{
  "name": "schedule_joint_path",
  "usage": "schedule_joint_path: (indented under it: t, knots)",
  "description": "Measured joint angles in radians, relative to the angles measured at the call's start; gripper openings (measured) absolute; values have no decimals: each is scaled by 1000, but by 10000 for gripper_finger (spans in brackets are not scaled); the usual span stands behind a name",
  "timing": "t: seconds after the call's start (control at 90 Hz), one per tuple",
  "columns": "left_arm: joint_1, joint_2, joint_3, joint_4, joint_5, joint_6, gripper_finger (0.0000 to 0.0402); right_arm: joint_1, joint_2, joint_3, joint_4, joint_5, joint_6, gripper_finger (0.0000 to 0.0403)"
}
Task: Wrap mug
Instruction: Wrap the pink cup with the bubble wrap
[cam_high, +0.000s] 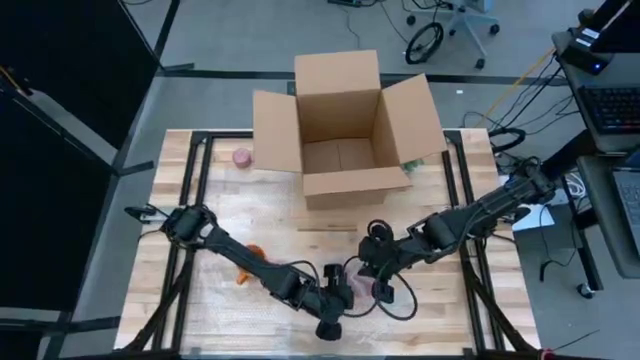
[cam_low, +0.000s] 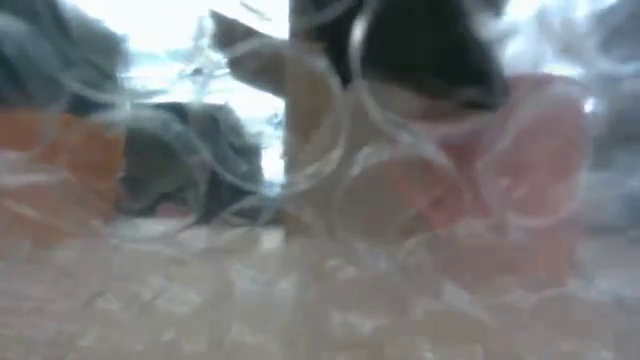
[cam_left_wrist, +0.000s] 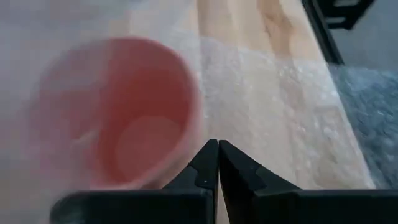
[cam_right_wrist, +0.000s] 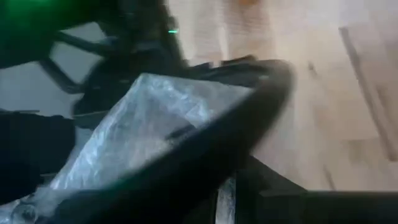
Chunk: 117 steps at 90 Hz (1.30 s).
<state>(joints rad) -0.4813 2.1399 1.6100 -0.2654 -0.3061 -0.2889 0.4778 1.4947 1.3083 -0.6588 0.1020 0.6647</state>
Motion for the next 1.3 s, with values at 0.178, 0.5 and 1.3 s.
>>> schedule_joint_path:
  t: [0.178,0.5,1.3]
  knots:
    - [13,0,0,5,-16,-19,0,52,32,0,14,31,61,0]
    - [15,1,0,12,-18,-31,0,103,192,0,74,100,78,0]
    - [13,0,0,20,-18,-13,0,94,197,108,51,23,-141,205]
